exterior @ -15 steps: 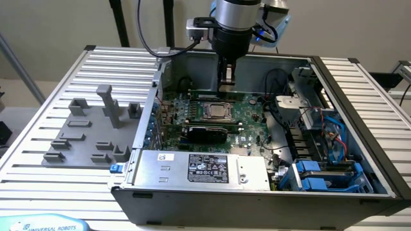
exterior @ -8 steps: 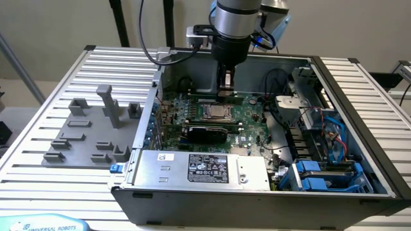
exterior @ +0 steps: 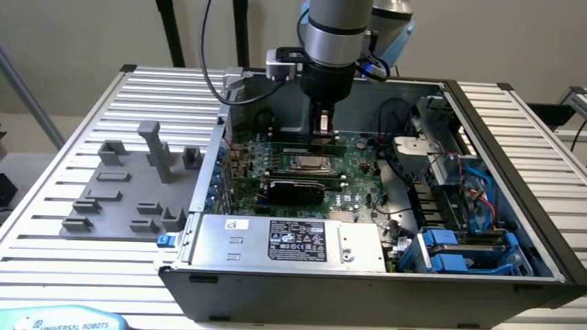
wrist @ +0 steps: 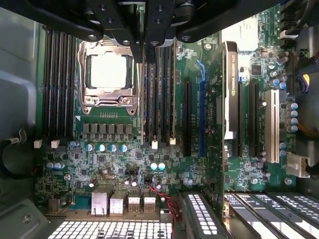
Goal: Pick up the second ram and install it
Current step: 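Insert the second ram into the second slot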
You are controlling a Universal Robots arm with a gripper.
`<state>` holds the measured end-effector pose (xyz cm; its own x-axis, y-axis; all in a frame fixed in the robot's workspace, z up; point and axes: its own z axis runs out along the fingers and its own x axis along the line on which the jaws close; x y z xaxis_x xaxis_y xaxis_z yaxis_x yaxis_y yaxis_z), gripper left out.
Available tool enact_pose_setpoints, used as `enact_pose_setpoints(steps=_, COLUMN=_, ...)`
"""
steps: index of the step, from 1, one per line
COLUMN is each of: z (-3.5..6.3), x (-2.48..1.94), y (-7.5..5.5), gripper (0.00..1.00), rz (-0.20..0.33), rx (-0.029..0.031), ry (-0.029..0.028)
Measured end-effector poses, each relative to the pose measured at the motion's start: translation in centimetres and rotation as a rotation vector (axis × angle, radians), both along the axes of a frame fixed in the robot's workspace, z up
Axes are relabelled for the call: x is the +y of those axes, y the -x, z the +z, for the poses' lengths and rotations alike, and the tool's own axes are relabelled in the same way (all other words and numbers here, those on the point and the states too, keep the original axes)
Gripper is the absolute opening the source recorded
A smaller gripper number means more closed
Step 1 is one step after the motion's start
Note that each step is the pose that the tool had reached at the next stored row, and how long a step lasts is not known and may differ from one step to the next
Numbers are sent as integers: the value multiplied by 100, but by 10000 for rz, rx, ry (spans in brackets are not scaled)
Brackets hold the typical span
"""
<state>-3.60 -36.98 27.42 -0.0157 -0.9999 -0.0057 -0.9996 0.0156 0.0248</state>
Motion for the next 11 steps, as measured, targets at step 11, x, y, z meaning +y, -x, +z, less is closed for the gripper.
enact_pose_setpoints(steps=11, z=-174, x=0, y=-2, gripper=13, rz=1, rx=-198, ry=0)
